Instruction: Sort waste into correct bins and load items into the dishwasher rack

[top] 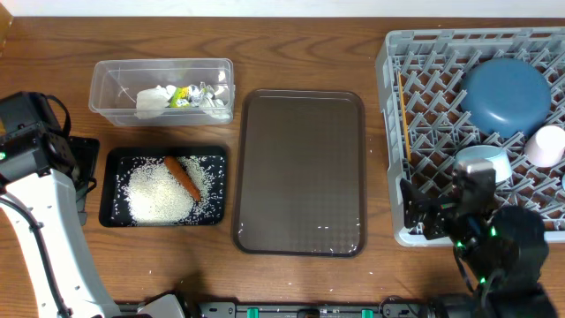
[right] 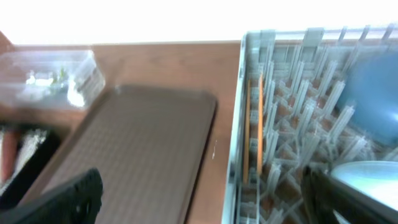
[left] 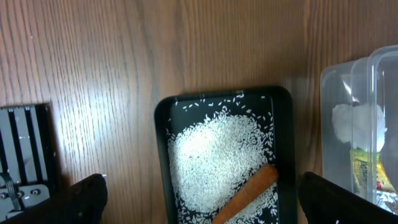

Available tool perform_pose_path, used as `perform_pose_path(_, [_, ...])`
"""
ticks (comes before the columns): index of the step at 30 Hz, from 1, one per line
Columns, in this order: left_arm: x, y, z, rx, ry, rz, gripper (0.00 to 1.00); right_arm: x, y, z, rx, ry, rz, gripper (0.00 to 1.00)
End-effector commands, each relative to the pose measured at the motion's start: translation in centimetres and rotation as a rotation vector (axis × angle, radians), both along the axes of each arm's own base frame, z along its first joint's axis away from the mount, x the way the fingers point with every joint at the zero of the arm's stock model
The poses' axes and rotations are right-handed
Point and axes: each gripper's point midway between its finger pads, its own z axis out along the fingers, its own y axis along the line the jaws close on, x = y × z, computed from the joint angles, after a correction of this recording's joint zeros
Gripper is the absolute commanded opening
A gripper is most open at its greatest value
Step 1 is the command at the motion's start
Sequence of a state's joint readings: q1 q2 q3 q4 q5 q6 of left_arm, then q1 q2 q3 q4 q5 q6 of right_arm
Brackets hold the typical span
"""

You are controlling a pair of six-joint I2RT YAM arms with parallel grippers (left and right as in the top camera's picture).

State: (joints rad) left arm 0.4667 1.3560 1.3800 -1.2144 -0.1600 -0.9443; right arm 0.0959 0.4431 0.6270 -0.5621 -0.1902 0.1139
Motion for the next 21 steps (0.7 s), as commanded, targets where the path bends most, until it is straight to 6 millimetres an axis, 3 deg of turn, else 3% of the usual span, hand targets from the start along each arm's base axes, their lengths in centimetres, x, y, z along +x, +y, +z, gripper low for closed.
perform_pose_path(1, [-0.1, 0.2, 0.1, 0.004, 0.007, -0.003, 0.99, -0.1, 0.0, -1.1, -0.017, -0.115, 0.024, 0.99])
perform_pose_path(8, [-0.1, 0.2, 0.1, 0.005, 0.007, -0.003, 0.99, 0.2, -0.5, -3.0, -0.007, -0.313, 0.002, 0.99])
perform_pose_path(21, [-0.1, 0.2, 0.1, 0.004, 0.007, -0.003, 0.99, 0.9, -1.5, -7.9, -0.014, -0.333, -0.045, 0.99])
